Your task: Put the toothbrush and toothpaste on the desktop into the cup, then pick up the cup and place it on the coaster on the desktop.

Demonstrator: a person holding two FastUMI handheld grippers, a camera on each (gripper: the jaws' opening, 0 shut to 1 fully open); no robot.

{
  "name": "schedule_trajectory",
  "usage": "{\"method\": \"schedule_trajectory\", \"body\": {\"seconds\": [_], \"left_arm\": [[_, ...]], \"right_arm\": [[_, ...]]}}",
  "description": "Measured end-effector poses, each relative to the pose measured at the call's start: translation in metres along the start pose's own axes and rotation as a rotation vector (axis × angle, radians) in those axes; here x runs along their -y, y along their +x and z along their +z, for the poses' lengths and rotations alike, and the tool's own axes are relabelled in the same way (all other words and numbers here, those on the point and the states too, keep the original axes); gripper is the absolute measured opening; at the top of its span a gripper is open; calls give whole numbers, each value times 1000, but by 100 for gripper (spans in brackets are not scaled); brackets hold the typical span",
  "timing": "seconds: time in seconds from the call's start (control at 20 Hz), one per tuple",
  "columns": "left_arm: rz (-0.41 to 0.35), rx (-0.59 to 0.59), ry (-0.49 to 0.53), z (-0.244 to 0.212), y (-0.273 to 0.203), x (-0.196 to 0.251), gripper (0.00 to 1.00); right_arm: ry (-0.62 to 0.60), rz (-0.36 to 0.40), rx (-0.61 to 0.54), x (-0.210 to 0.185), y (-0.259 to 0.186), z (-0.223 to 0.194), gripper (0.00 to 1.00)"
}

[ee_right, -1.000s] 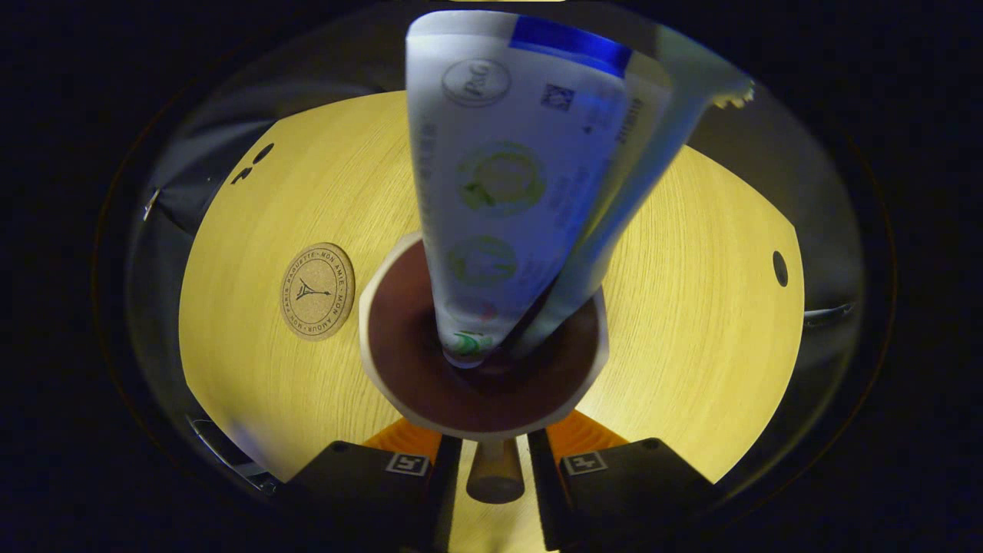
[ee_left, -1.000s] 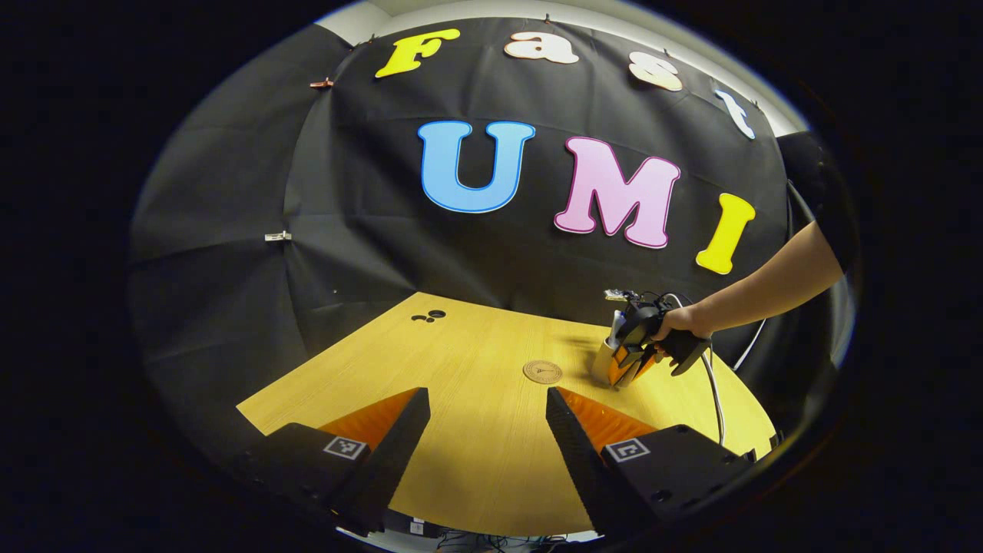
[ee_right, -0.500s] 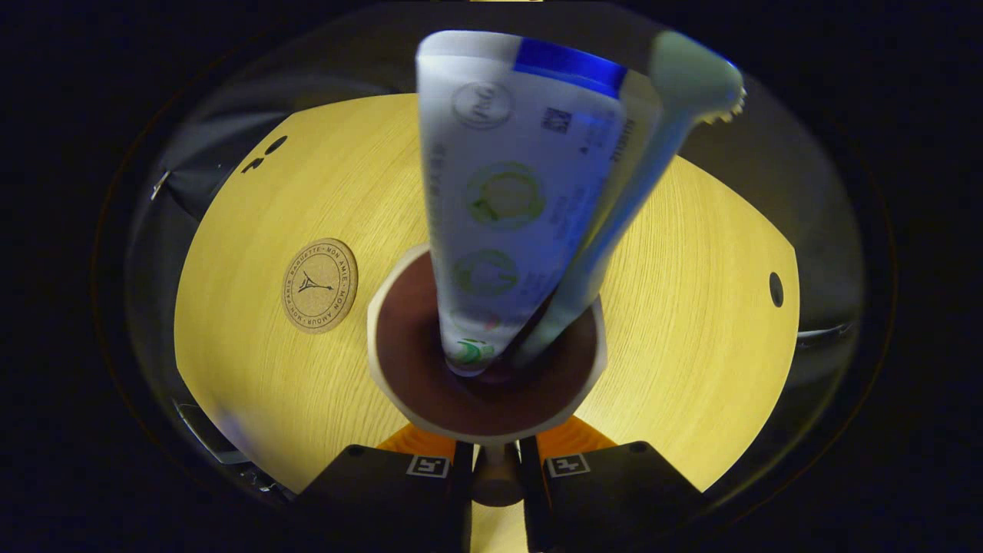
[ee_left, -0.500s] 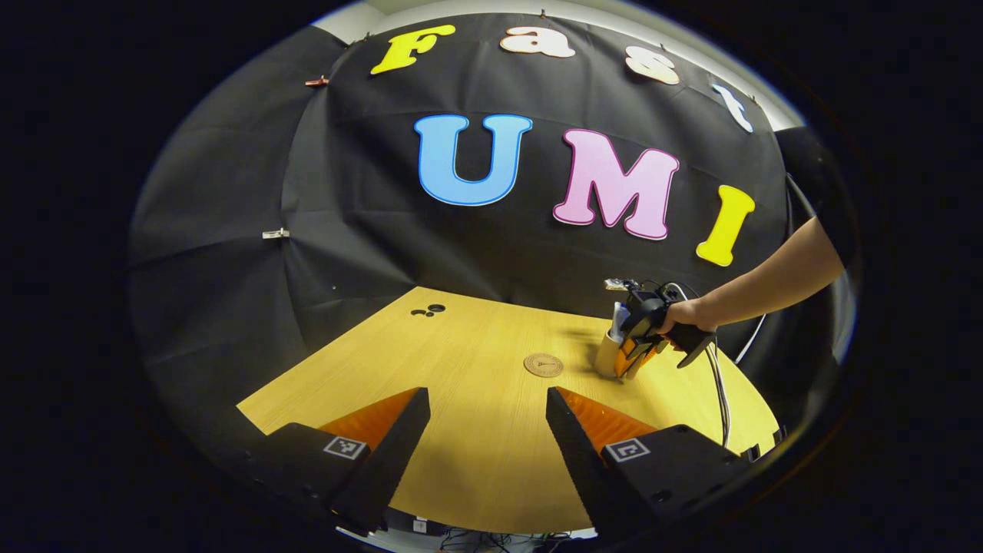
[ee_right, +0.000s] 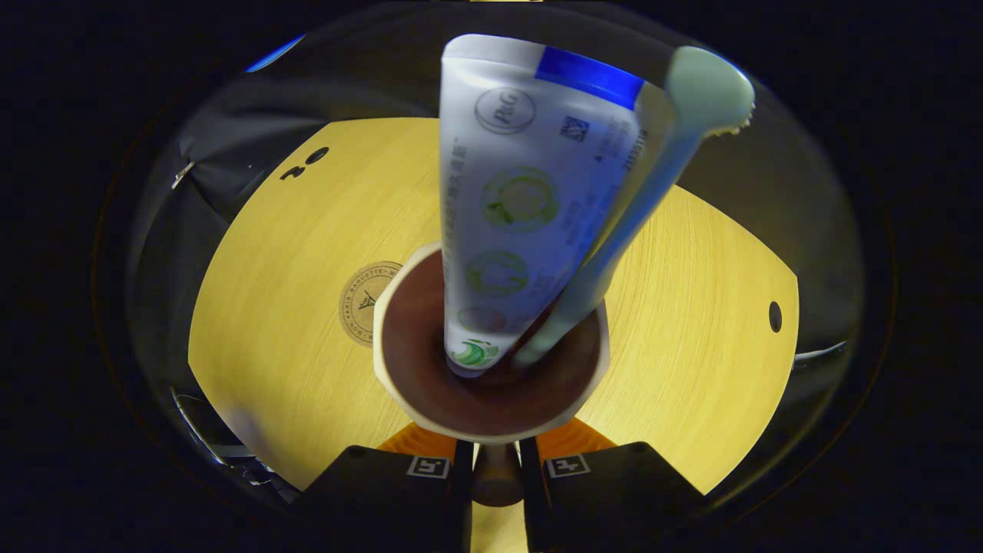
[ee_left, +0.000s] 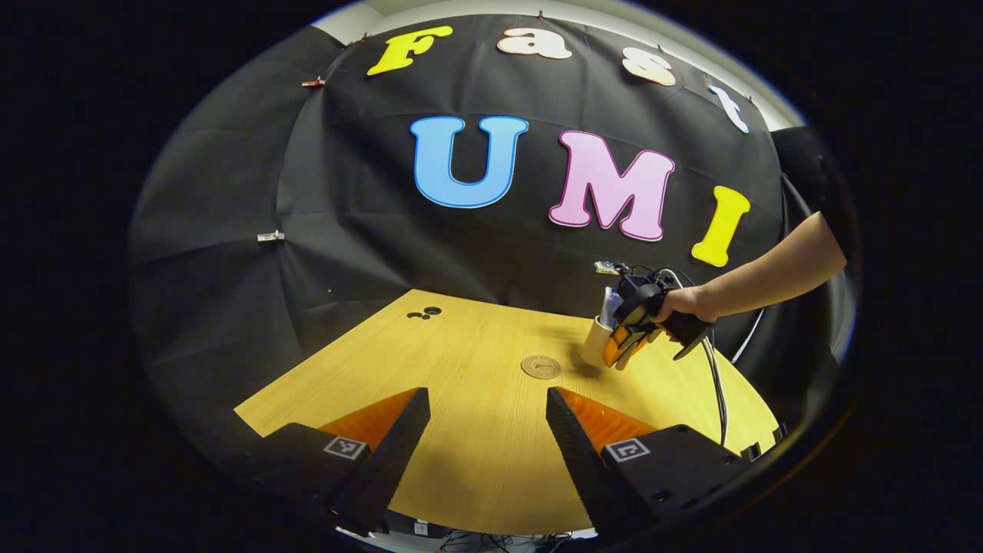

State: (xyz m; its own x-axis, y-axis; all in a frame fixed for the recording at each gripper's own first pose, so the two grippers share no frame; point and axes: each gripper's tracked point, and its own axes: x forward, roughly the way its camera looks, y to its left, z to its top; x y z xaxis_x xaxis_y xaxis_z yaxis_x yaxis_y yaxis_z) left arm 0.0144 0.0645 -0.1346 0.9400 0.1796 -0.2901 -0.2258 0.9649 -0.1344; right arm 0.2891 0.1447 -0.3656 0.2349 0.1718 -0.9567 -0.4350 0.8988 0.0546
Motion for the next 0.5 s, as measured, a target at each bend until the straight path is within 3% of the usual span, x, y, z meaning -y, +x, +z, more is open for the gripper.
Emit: {"method": "schedule_trajectory", "body": {"seconds": [0.5], "left_arm": [[72, -12, -32, -10, -23, -40, 97]], "right_arm": [[-142, 26, -3, -85, 11, 33, 31]]}}
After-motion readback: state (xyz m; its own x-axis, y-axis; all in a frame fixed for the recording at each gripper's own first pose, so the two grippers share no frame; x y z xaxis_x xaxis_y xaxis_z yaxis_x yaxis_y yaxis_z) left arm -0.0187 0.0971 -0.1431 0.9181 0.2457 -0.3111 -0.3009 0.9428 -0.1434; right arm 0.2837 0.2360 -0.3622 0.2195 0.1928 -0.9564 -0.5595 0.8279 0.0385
